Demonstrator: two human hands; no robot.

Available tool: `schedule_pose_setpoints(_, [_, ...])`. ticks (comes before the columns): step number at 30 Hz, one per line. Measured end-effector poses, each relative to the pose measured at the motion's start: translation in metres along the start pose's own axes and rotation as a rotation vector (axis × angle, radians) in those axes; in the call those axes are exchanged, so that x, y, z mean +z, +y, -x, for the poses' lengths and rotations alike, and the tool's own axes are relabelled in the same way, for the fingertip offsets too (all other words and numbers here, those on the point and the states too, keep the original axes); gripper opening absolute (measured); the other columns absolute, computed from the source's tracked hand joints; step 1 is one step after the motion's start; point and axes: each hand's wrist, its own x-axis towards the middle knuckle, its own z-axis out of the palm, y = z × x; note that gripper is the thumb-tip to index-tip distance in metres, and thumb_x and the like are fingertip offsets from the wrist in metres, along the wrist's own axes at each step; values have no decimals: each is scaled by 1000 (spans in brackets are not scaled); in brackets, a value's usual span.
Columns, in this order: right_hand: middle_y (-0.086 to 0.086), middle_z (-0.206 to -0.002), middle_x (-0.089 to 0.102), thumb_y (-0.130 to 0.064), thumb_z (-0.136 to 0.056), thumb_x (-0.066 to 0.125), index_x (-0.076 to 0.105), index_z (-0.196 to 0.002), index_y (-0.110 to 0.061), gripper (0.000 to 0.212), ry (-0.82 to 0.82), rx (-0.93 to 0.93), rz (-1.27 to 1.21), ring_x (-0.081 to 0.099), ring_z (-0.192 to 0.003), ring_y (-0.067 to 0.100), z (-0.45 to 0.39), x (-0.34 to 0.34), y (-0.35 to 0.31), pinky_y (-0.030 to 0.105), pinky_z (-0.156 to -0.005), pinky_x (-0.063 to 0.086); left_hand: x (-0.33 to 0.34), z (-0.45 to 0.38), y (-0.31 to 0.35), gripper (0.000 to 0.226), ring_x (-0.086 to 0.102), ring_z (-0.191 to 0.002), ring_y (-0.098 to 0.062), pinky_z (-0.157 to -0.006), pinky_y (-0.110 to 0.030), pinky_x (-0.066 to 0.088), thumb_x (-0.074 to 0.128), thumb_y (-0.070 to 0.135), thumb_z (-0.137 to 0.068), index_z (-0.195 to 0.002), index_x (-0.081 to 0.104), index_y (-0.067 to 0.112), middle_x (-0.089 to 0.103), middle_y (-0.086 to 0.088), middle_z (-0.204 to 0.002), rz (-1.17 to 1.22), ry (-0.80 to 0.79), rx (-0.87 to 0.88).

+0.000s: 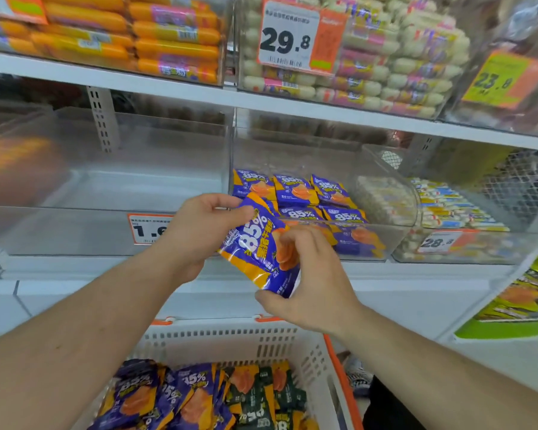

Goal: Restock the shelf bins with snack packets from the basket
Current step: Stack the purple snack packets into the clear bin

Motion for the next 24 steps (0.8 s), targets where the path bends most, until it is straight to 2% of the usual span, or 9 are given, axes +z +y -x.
schedule_pose_setpoints(3, [-5,-102,52,-46,-57,71,55,-111,-16,63,112,-15,-40,51,-95,15,-18,-10,6,34,-84,47,7,-7,9,21,67,-68,-7,-60,-19,49,53,35,-94,-92,66,18,74,0,-87,-58,97,175])
schedule_pose_setpoints(5, [-4,-101,52,-43,-59,71,58,-111,-13,62,215,-44,-20,52,-92,16,-35,-19,17,32,-84,47,4,-15,5,37,63,-95,-12,-82,-26,47,41,44,-89,-104,65,20,70,-1,-108,-368,196,421])
schedule_pose_setpoints(7, [-6,-98,52,-46,-59,70,58,-111,-17,61,276,29,19,52,-91,13,-56,-28,32,28,-83,45,-3,-25,-5,59,50,-122,-27,-101,-38,39,38,48,-87,-127,60,10,55,-13,-136,-801,237,668])
schedule_pose_setpoints(9, [-7,-100,52,-54,-58,70,54,-109,-27,60,245,230,73,52,-91,11,-82,-36,50,28,-84,45,-7,-35,-19,70,41,-132,-38,-104,-51,37,38,52,-85,-139,50,9,38,-20,-149,-1072,218,690])
schedule_pose_setpoints(11, [-5,-102,54,-61,-59,72,51,-102,-31,57,146,478,114,53,-95,15,-109,-39,72,34,-85,47,-3,-40,-30,67,47,-128,-39,-97,-52,42,40,50,-89,-144,43,14,31,-18,-154,-1252,228,599])
schedule_pose_setpoints(14, [-1,-104,60,-63,-63,70,51,-101,-27,55,59,775,85,55,-96,23,-139,-37,104,33,-78,43,3,-38,-39,56,67,-91,-36,-75,-42,46,34,44,-91,-132,56,15,39,-19,-150,-1418,302,607])
schedule_pose_setpoints(18, [4,-100,57,-64,-67,68,48,-121,-18,73,-24,918,193,54,-95,29,-161,-26,135,32,-74,40,2,-38,-43,57,67,-72,-33,-66,-36,42,30,43,-91,-127,62,14,42,-21,-148,-1483,328,668])
schedule_pose_setpoints(22, [14,-134,53,-65,-64,71,39,-138,-11,97,-89,1030,230,52,-120,35,-173,-16,161,38,-89,45,0,-38,-42,57,67,-68,-32,-66,-37,43,29,45,-92,-127,62,14,42,-21,-148,-1475,305,690])
schedule_pose_setpoints(24, [13,-137,51,-66,-58,75,40,-139,-10,104,-159,1030,221,52,-122,35,-173,-12,168,39,-94,46,0,-39,-42,57,67,-69,-32,-67,-37,44,28,45,-93,-127,61,14,41,-21,-149,-1469,306,687])
